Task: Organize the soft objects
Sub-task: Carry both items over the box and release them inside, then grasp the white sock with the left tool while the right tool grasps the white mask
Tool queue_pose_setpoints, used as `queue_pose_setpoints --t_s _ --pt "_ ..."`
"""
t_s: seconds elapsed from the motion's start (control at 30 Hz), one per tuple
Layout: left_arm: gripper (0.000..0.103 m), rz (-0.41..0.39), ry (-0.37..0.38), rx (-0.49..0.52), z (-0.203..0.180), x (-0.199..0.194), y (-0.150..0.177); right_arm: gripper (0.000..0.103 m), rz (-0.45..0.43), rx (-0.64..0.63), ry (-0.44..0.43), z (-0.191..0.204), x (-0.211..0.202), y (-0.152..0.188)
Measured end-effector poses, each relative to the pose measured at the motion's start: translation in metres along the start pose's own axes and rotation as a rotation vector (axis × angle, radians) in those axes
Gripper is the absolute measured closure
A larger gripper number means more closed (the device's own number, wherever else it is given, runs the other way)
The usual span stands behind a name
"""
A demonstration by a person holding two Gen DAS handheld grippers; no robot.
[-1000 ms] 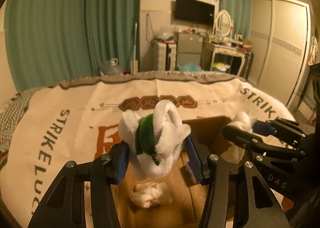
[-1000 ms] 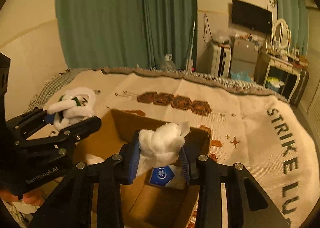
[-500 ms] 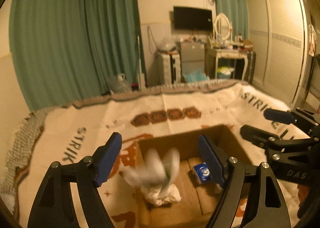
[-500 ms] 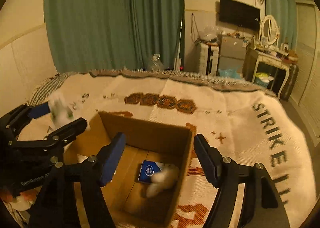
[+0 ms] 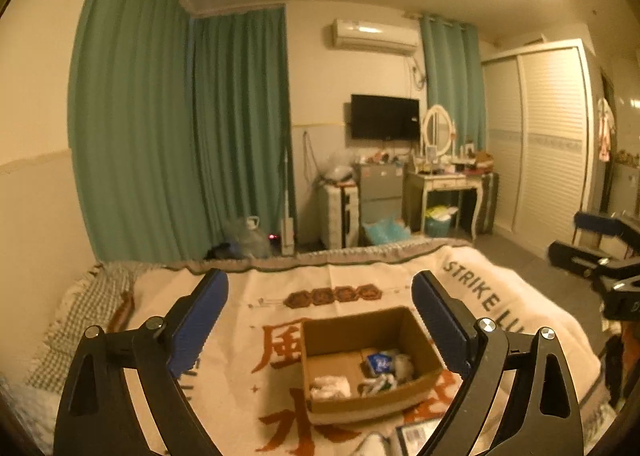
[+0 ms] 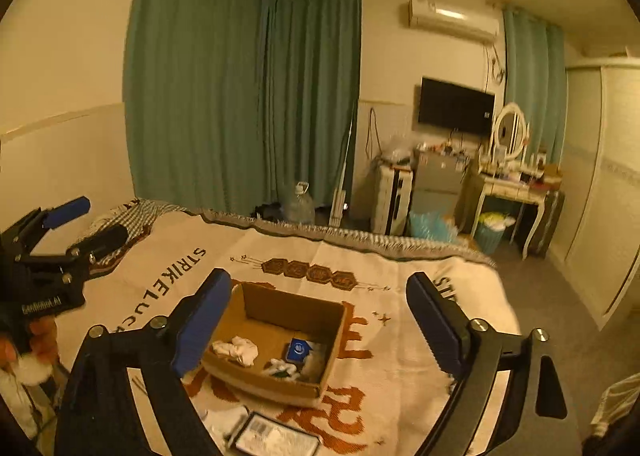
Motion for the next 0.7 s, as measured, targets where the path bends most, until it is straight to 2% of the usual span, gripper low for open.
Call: queue_pose_setpoints --t_s 0.2,0.37,0.53,0.7 --pt "0.008 0.060 0.000 0.012 -0.004 -0.019 0.034 0.007 -0.025 -0.053 -0.004 0.015 -0.056 0.012" --pt "0.008 0.128 -0.016 0.036 -0.014 -0.021 0.084 0.005 0.004 -0.052 -0.044 0.035 -0.076 0.058" --pt "0.008 0.225 -0.014 0.040 -0.023 -0.013 0.143 0.005 0.058 -0.060 -0.054 0.053 -0.061 0.116" --pt "0.008 0.323 0.004 0.028 -0.041 0.001 0.203 0.005 0.174 -0.032 -0.029 0.057 -0.017 0.179"
Point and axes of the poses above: each gripper's, at about its wrist camera, not at the fingertips, and x roughly the way its jaws point, z to its left, y to its underside, the point moved 4 cm from there along x, roughly the way its jaws point, and after that the axes turned 10 degrees about -z, right-handed, at the moved point
